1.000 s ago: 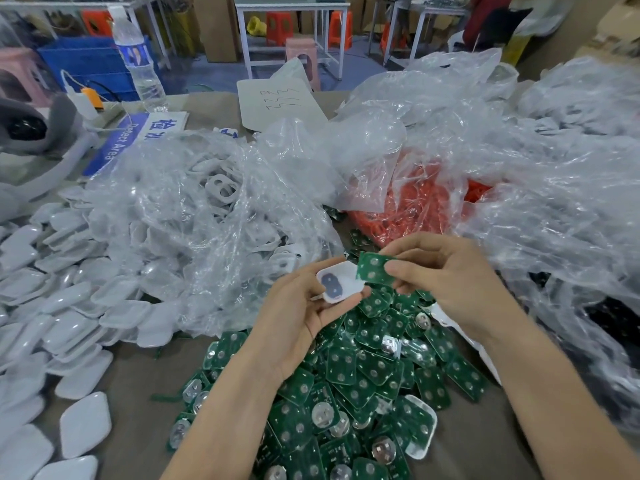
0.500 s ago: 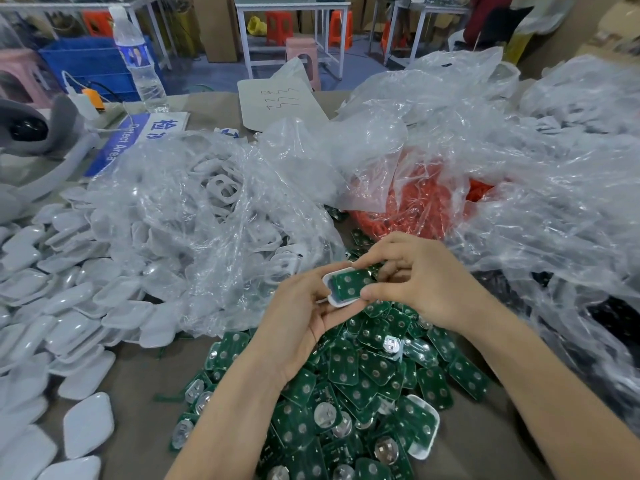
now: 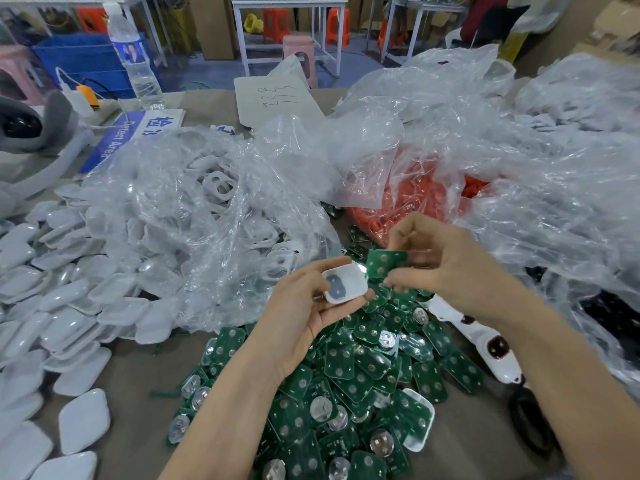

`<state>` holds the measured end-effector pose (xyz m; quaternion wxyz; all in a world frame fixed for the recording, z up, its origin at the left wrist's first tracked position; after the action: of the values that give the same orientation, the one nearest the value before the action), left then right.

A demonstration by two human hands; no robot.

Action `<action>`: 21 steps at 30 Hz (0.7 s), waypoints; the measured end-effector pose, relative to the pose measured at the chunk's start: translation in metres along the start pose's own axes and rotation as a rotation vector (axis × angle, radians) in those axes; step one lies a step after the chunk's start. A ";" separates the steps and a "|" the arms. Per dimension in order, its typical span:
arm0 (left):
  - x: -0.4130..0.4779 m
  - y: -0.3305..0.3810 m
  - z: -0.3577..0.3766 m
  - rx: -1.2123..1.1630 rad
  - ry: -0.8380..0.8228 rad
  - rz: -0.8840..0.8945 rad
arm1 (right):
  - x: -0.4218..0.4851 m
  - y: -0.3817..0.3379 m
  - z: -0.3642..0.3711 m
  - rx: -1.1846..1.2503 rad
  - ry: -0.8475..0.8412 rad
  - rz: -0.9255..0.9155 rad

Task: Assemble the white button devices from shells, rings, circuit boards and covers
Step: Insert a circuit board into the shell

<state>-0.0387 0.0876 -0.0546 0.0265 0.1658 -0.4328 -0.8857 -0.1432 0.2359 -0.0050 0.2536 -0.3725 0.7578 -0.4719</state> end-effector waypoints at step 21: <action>0.007 -0.004 -0.004 0.157 0.027 0.143 | -0.089 0.048 -0.005 -0.571 -0.307 0.494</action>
<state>-0.0436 0.0863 -0.0619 0.0822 0.1479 -0.5113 -0.8426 -0.1097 0.3238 -0.0431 0.3558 -0.3008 0.8784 -0.1064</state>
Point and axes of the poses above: each hand's wrist, its own x-axis towards the middle knuckle, its own z-axis out of the palm, y = z × x, the point moved 2 cm from there along x, towards the middle knuckle, and after that the axes turned 6 degrees about -y, right-handed, at the moved point
